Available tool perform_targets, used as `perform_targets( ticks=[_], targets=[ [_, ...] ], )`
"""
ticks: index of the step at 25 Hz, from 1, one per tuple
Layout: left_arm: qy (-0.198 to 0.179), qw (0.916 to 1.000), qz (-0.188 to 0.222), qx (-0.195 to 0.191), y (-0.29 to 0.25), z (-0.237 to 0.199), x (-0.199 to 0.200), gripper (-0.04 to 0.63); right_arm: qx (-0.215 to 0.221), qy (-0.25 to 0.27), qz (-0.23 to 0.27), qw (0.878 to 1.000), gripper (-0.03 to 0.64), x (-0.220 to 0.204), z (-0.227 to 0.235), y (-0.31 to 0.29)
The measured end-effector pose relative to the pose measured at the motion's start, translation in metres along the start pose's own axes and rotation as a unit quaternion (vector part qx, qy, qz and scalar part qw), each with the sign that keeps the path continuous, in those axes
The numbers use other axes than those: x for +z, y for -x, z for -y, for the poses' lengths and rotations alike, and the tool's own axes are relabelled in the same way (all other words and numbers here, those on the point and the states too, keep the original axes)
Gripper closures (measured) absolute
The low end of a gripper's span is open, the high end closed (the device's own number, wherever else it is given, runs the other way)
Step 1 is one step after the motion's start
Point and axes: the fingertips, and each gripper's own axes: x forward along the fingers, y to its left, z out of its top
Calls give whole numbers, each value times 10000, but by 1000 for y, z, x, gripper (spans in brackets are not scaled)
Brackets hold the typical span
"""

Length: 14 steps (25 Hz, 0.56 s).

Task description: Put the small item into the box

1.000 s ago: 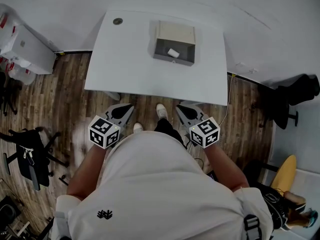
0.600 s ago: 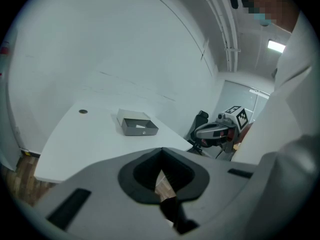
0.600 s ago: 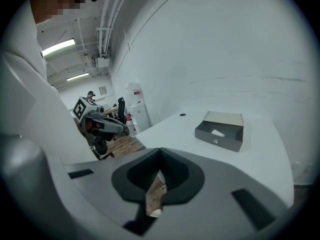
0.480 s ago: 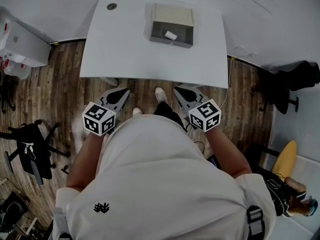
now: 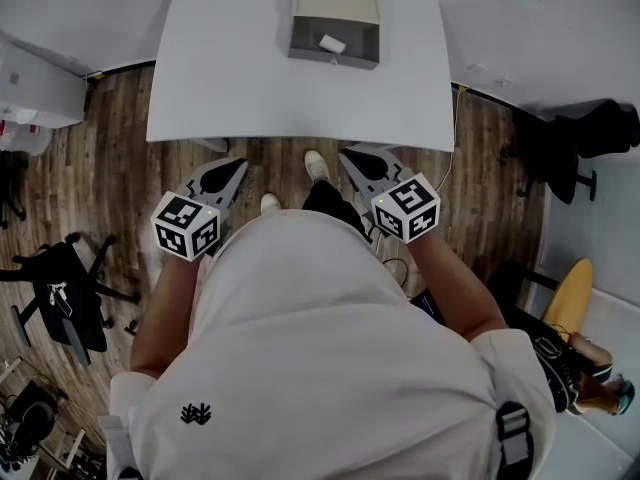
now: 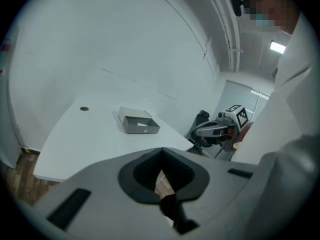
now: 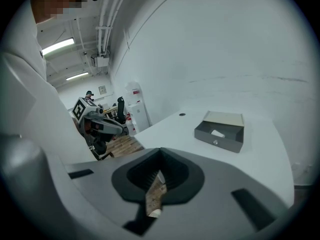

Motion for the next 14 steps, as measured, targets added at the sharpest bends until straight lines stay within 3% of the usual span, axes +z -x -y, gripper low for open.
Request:
perform_targets(
  ticks=[14],
  targets=[
    [169, 9997, -120, 86, -14, -10, 0, 589, 93, -8, -204, 9997, 611, -1, 19, -12]
  ],
)
